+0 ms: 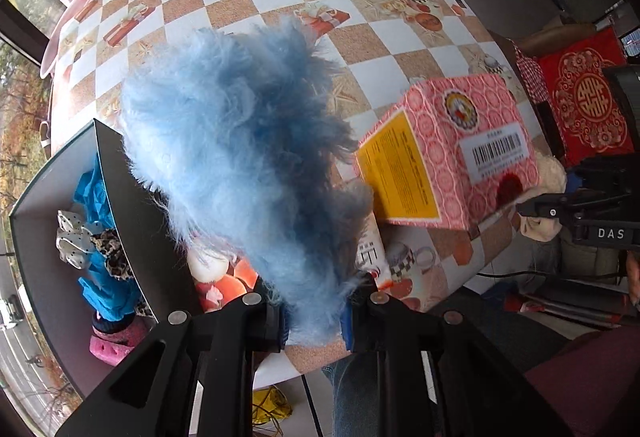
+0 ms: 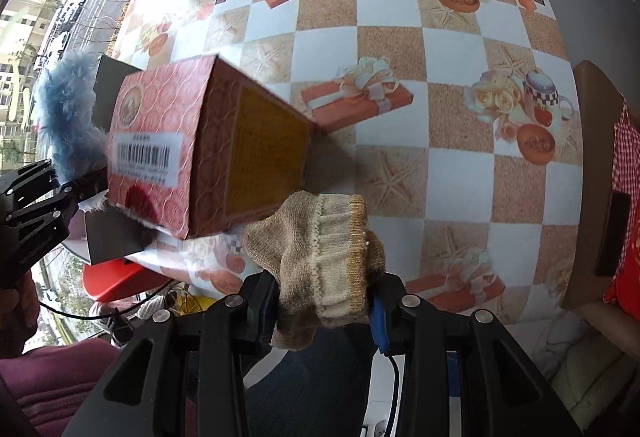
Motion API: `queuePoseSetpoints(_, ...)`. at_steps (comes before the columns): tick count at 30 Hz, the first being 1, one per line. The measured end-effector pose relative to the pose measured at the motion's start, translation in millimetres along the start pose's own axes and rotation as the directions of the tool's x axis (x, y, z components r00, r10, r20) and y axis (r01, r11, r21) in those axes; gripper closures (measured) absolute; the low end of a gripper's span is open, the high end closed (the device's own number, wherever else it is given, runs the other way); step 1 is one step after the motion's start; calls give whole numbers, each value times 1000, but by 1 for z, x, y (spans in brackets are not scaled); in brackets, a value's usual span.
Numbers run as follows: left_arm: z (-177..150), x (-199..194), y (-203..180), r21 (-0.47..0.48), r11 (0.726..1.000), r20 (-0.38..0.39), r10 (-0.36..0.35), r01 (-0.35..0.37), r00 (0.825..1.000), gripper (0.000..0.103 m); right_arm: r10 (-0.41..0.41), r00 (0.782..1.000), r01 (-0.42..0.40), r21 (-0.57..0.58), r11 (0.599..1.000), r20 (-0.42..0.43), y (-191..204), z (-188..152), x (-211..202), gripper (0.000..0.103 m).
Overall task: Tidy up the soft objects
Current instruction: 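Lift and carry the blue plush and beige sock in both tools to the box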
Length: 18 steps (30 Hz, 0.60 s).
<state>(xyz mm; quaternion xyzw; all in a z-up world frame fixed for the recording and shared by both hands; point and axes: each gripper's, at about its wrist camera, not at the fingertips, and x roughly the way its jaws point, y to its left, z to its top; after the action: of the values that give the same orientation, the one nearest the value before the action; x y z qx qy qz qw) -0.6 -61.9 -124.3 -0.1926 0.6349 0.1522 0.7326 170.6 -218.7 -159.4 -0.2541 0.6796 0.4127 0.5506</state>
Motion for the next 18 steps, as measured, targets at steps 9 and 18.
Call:
queuePoseSetpoints(9,-35,-16,4,47,999,24,-9,7,1000,82,11,999,-14,-95,995,-37,51,-22,10,64)
queuePoseSetpoints(18,-56,-40,35,-24,1000,89,3,0,996,82,-23,999,17,-256,967,-24,109,-17,6,64)
